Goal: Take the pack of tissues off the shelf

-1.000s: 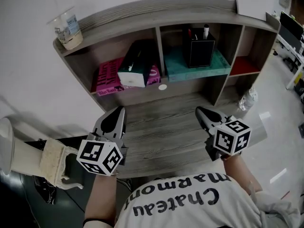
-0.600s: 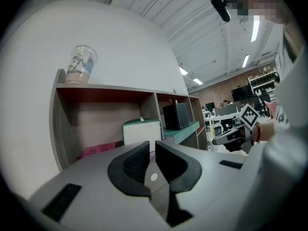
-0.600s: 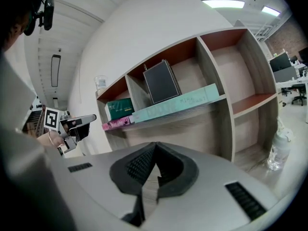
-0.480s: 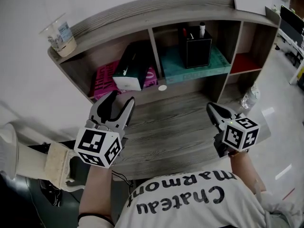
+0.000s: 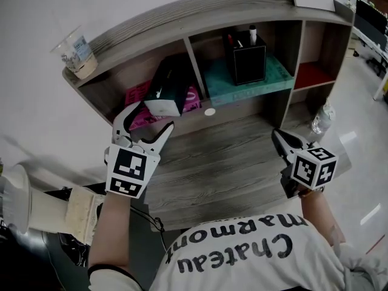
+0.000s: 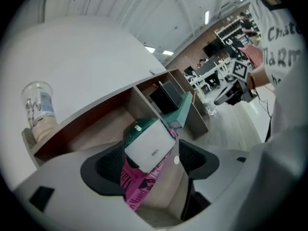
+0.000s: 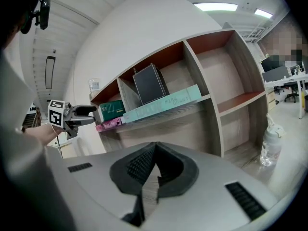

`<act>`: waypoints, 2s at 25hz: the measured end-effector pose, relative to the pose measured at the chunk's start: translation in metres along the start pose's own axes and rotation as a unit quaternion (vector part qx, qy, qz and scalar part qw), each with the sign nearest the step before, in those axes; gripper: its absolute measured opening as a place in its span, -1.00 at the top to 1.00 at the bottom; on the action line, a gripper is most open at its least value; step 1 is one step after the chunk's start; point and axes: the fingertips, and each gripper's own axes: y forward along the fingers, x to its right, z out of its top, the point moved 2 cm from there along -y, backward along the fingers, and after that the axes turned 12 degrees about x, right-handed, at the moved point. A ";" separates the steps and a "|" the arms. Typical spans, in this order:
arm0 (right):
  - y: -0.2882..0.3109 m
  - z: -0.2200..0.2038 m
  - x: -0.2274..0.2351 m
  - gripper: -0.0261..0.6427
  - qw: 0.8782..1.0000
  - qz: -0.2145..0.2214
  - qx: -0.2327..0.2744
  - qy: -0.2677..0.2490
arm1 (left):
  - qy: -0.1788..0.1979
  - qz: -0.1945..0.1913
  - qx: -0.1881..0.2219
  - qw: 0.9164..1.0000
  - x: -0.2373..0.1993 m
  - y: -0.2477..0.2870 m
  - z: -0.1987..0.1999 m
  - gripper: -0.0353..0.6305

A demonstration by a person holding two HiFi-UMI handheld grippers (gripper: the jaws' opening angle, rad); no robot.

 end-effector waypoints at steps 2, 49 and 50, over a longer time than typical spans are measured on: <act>-0.002 -0.001 0.003 0.90 1.000 -0.003 0.001 0.003 | 0.065 -0.007 -0.027 0.997 0.000 0.003 -0.005 -0.14; -0.049 -0.013 0.039 0.90 0.989 -0.063 0.030 0.130 | 0.336 0.016 -0.082 0.938 0.005 0.041 -0.008 0.03; -0.048 -0.012 0.038 0.90 0.989 -0.063 0.030 0.131 | 0.331 0.015 -0.080 0.940 0.005 0.041 -0.007 0.04</act>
